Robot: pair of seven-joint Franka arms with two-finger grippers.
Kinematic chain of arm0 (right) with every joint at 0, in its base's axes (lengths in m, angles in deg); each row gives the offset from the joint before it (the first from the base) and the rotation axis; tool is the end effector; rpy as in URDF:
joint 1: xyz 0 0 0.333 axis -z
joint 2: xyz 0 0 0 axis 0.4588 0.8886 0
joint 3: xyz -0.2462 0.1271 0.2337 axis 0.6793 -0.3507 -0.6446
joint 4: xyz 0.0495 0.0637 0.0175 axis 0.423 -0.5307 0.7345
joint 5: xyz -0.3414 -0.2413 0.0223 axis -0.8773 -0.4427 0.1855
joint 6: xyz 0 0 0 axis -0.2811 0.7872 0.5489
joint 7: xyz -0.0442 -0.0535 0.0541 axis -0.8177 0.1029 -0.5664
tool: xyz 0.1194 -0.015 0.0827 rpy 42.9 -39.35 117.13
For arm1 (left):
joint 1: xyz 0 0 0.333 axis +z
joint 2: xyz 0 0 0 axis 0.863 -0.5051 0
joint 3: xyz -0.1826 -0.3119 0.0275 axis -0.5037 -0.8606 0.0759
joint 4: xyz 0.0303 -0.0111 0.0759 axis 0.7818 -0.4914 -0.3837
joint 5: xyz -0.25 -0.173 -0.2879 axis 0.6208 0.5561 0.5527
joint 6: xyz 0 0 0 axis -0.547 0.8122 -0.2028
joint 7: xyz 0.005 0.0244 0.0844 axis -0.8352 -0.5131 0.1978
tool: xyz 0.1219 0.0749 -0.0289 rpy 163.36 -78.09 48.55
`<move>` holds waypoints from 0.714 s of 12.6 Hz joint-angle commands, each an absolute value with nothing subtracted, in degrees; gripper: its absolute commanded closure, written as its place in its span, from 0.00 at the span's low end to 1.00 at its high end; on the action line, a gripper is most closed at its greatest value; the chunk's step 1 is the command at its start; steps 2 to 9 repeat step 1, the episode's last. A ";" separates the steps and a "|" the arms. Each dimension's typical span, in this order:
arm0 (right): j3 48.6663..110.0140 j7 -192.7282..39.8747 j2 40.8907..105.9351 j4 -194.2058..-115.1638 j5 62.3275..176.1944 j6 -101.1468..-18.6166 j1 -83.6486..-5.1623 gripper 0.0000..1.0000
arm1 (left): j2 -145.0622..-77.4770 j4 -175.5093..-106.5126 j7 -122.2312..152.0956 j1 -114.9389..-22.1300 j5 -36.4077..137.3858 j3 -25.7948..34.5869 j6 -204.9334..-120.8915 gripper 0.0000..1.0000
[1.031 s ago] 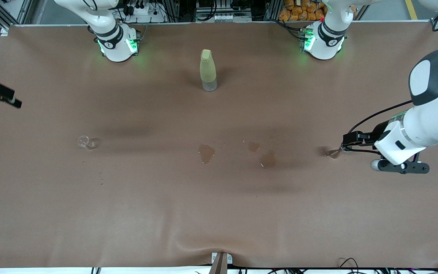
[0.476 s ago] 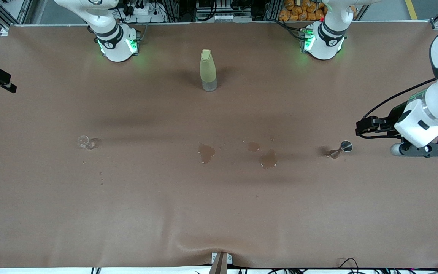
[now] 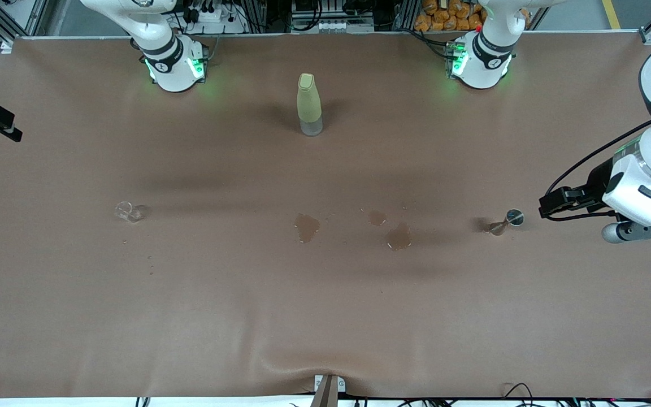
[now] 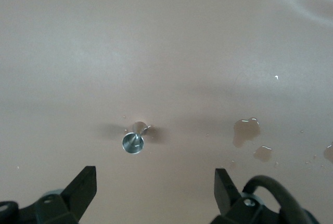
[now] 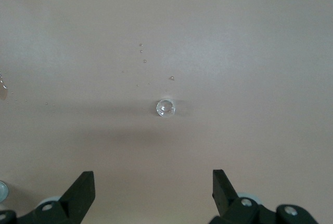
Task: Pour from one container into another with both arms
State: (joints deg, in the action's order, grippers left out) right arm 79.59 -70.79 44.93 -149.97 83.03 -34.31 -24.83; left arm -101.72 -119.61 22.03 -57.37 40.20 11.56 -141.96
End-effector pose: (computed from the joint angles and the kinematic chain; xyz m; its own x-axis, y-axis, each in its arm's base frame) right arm 0.5444 -0.0789 0.6448 0.9989 0.0438 0.0151 0.0440 -0.9989 -0.0183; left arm 0.6812 -0.0843 0.5704 0.9956 0.0899 0.0273 0.0888 -0.9953 0.0380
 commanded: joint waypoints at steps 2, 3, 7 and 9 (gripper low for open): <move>79.52 -72.40 44.94 -149.79 81.98 -35.66 -25.55 0.00 | -101.29 -120.49 20.52 -56.58 38.95 11.47 -143.57 0.00; 79.52 -72.40 44.94 -149.79 81.98 -35.66 -25.55 0.00 | -101.29 -120.49 20.52 -56.58 38.95 11.47 -143.57 0.00; 79.52 -72.40 44.94 -149.79 81.98 -35.66 -25.55 0.00 | -101.29 -120.49 20.52 -56.58 38.95 11.47 -143.57 0.00; 79.52 -72.40 44.94 -149.79 81.98 -35.66 -25.55 0.00 | -101.29 -120.49 20.52 -56.58 38.95 11.47 -143.57 0.00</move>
